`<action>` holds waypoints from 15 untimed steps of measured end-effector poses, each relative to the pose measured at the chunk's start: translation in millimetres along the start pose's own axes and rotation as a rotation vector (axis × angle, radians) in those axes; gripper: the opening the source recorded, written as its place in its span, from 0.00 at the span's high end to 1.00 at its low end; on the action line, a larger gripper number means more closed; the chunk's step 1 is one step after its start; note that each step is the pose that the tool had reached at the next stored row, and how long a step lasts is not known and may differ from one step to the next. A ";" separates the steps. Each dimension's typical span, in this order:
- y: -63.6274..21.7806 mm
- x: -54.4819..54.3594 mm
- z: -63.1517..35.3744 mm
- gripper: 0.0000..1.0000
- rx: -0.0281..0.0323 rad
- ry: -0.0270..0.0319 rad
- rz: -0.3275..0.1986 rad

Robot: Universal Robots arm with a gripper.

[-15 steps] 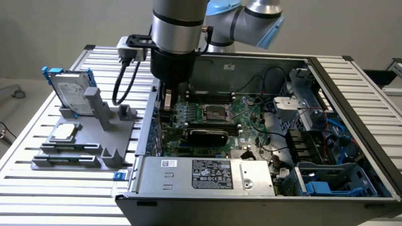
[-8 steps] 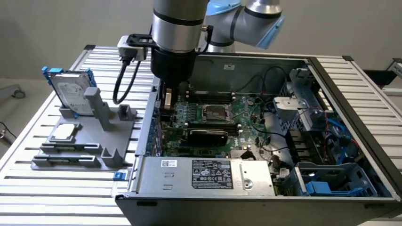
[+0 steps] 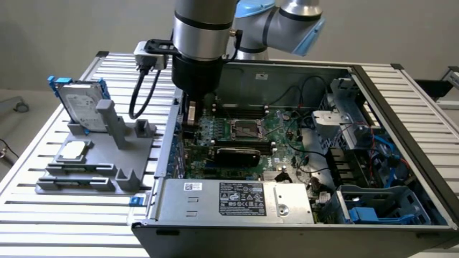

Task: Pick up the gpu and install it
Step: 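Press down on the gpu until it lock into place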

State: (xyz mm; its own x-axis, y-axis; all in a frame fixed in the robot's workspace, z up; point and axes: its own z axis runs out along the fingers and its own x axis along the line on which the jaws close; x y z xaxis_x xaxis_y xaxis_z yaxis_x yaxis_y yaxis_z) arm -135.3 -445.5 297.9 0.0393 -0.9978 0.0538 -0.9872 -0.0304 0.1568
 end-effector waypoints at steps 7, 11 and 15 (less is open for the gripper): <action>1.0 -1.5 0.1 0.89 -0.0003 0.0006 0.000; 1.8 -1.8 0.1 0.89 -0.0009 0.0016 0.000; 2.3 -1.9 0.2 0.89 -0.0014 0.0038 0.001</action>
State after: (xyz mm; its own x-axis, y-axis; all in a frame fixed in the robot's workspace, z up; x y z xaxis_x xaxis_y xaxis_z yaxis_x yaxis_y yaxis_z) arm -137.7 -443.6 297.9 0.0392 -0.9976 0.0577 -0.9870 -0.0296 0.1581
